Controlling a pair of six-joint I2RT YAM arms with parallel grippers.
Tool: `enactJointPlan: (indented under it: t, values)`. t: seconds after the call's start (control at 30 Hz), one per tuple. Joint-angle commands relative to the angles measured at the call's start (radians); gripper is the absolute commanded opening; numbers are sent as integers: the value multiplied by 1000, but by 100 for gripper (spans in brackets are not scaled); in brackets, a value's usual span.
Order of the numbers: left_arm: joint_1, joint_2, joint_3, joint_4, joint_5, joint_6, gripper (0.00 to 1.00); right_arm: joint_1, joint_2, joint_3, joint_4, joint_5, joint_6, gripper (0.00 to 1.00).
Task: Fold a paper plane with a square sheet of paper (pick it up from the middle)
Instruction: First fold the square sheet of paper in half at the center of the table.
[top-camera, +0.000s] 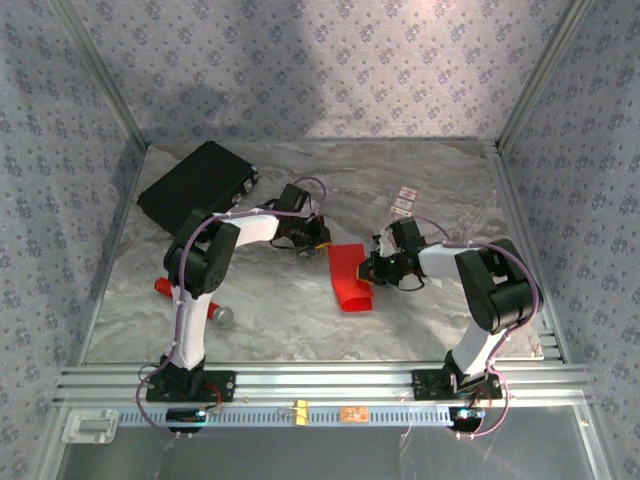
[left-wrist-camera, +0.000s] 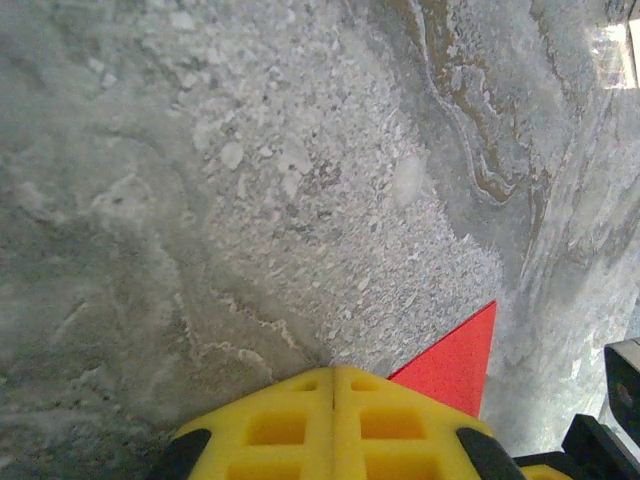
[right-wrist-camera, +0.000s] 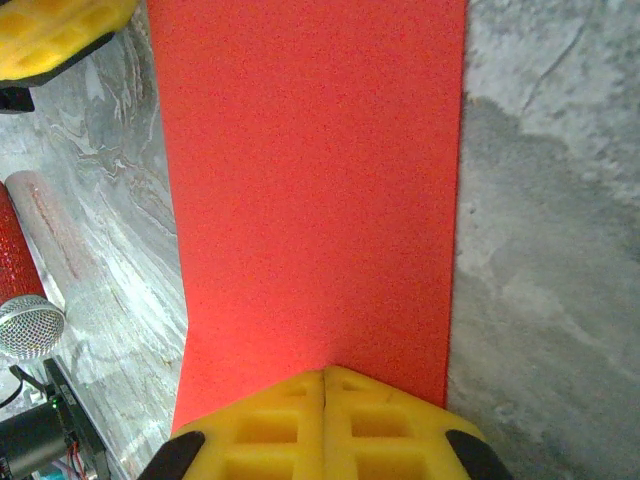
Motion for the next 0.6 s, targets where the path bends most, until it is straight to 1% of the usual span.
enactJointPlan:
  t: [0.0,0.07,0.17,0.27,0.33,0.5,0.57]
  values:
    - [23,-38,20,-41,-125,-9,1,-13,26,-48,-100,99,-17,0]
    - [16,-60,31,-51,-116,-3,1,-14,26,-46,-102,100,-17,0]
    - [-2,-105,36,-85,-135,14,3,-13,20,-45,-102,101,-13,0]
    - [-25,-160,10,-102,-155,21,5,-13,13,-46,-101,106,-8,0]
    - [-43,-192,-20,-96,-144,15,5,-13,7,-47,-101,109,-7,0]
    - [-100,-248,-137,4,-57,-57,5,-14,-4,-51,-101,112,-2,0]
    - [-136,-255,-183,63,-37,-88,5,-14,-6,-52,-100,113,-1,0]
